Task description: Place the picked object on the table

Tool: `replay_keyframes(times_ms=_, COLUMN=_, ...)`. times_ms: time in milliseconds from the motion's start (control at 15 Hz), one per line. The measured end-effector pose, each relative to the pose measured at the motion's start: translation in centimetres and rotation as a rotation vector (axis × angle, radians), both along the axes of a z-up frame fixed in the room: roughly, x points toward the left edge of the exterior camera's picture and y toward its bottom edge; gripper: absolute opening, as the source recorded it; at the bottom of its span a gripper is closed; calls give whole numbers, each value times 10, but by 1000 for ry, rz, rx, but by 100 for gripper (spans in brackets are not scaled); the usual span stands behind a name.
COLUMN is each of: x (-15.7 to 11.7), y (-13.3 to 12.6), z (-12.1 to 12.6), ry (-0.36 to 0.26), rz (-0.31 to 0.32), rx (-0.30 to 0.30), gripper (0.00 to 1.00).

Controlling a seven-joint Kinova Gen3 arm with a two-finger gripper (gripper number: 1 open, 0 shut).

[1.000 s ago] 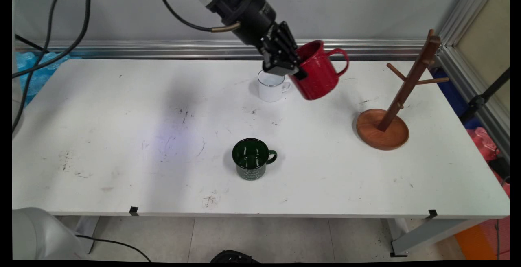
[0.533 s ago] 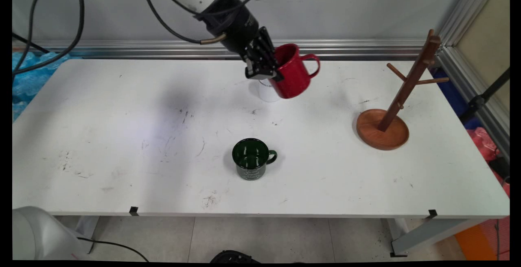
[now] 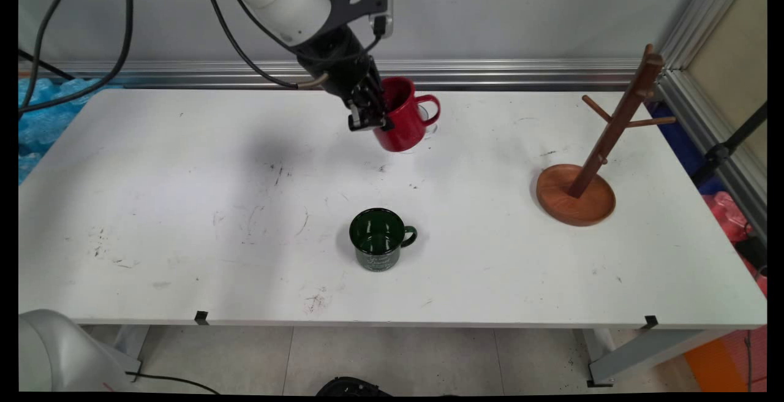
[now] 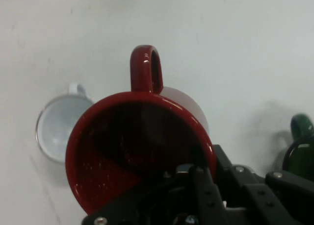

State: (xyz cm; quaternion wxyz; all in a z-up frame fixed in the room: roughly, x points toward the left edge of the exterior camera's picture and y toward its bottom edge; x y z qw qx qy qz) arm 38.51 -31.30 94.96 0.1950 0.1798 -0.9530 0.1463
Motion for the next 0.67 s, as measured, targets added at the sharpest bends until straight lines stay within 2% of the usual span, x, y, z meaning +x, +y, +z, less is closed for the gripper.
replay_keyframes(times_ms=267, x=-3, y=-1, z=-18, ry=-70, rz=39, rx=23, gripper=0)
replay_keyframes(times_ms=667, x=-8, y=-6, z=-50, ry=-152, rz=57, rx=44, gripper=0)
